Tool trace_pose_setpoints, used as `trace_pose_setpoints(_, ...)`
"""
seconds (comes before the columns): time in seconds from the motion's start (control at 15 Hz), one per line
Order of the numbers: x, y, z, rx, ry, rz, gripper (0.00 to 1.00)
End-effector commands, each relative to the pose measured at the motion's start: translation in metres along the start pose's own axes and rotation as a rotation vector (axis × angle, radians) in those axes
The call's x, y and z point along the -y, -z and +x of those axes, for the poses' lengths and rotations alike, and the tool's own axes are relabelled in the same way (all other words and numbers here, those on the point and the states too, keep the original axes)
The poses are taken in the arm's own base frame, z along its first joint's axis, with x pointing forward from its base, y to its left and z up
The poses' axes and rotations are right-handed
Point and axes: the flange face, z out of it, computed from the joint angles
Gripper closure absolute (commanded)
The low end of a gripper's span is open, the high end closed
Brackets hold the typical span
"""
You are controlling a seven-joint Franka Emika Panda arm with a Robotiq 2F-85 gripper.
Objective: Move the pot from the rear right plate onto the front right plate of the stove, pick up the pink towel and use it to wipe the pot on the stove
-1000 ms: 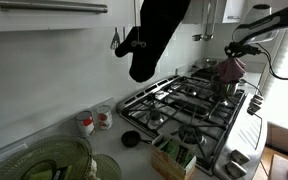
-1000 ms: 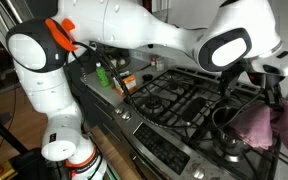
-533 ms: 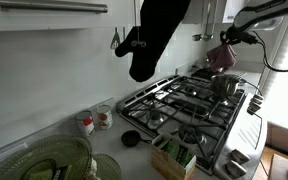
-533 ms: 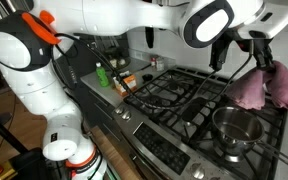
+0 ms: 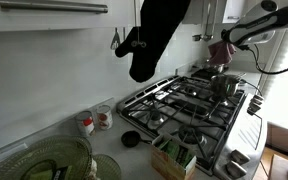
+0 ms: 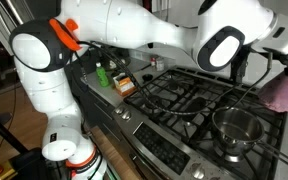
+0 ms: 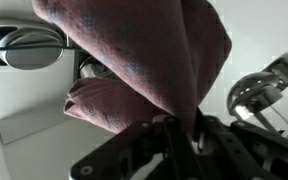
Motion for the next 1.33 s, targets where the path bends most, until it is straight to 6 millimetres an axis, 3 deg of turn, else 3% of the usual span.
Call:
trace_pose_setpoints(0.0, -0.031, -0.038, 0.014, -0.135, -0.090, -0.037, 0.96)
trace_pose_setpoints(0.33, -0.067, -0.069, 0.024, -0.219, -0.226, -0.099, 0.96)
trace_pose_setpoints(0.73, -0.058, -0.089, 0.011, -0.197, -0.252, -0.076, 0.96)
trace_pose_setpoints(0.8, -0.057, -0.091, 0.012, -0.203, -0.259, -0.080, 0.60)
trace_pose_setpoints(0.93, -0.058, -0.094, 0.014, -0.208, -0.262, -0.081, 0.52)
trace_pose_setpoints(1.27, -0.067, -0.097, 0.026, -0.236, -0.310, -0.105, 0.14)
